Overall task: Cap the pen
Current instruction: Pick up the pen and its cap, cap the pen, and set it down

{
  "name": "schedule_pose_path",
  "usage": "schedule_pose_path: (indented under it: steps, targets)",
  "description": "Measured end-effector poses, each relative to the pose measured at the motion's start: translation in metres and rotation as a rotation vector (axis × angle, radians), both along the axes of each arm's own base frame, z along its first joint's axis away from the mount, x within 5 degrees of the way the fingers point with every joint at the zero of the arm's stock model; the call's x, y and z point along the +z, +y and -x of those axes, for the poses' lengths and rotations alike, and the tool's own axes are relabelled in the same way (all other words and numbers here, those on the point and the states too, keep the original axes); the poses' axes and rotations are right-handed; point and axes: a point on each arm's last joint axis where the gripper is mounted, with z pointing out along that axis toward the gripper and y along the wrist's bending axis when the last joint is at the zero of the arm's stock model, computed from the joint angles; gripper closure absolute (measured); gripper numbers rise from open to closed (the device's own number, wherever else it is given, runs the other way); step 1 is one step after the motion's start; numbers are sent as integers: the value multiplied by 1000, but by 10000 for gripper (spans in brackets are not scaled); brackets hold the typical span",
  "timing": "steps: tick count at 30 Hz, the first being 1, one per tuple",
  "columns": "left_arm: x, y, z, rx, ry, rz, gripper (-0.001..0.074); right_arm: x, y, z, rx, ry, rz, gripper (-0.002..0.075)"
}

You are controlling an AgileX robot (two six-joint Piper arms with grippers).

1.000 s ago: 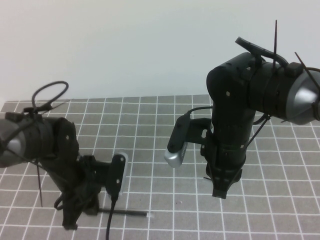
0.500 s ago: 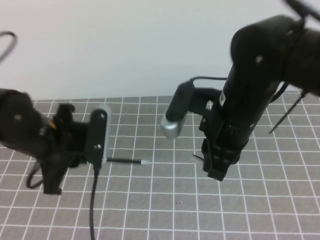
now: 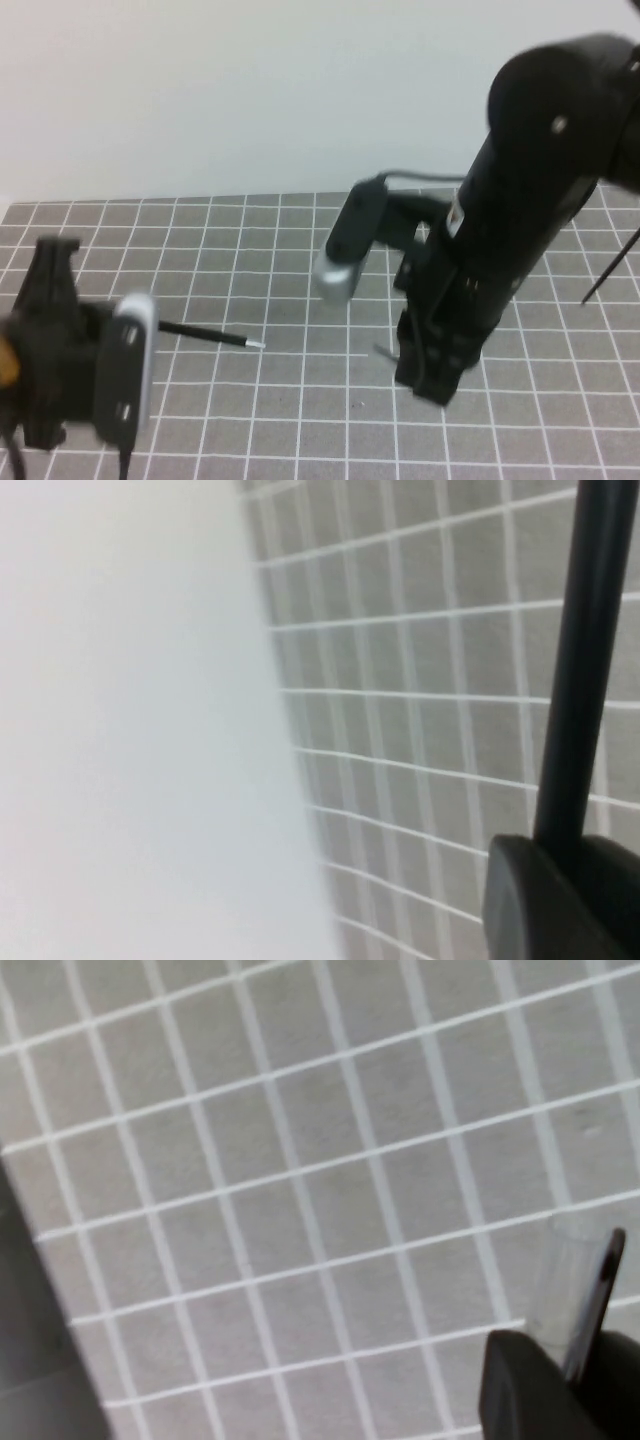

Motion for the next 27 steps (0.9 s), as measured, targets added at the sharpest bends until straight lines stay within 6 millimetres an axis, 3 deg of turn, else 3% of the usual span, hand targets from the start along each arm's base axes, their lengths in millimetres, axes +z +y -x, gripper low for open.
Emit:
schedule_pose_path:
  steps: [5, 8, 19, 23, 27]
  targets:
    - [-22, 8, 23, -24, -152, 41, 734, -12, 12, 18, 59, 41, 18, 634]
    - [-33, 10, 27, -25, -123, 28, 734, -11, 19, 26, 93, 59, -4, 634]
    - [-31, 10, 27, -8, -131, 71, 734, -42, 33, 21, 129, 126, 37, 634]
    - [-31, 6, 29, -18, -115, 95, 734, -41, 34, 19, 134, 118, 33, 634]
    - [-33, -7, 36, -108, -94, 90, 734, -27, 39, 14, 138, 77, -1, 634]
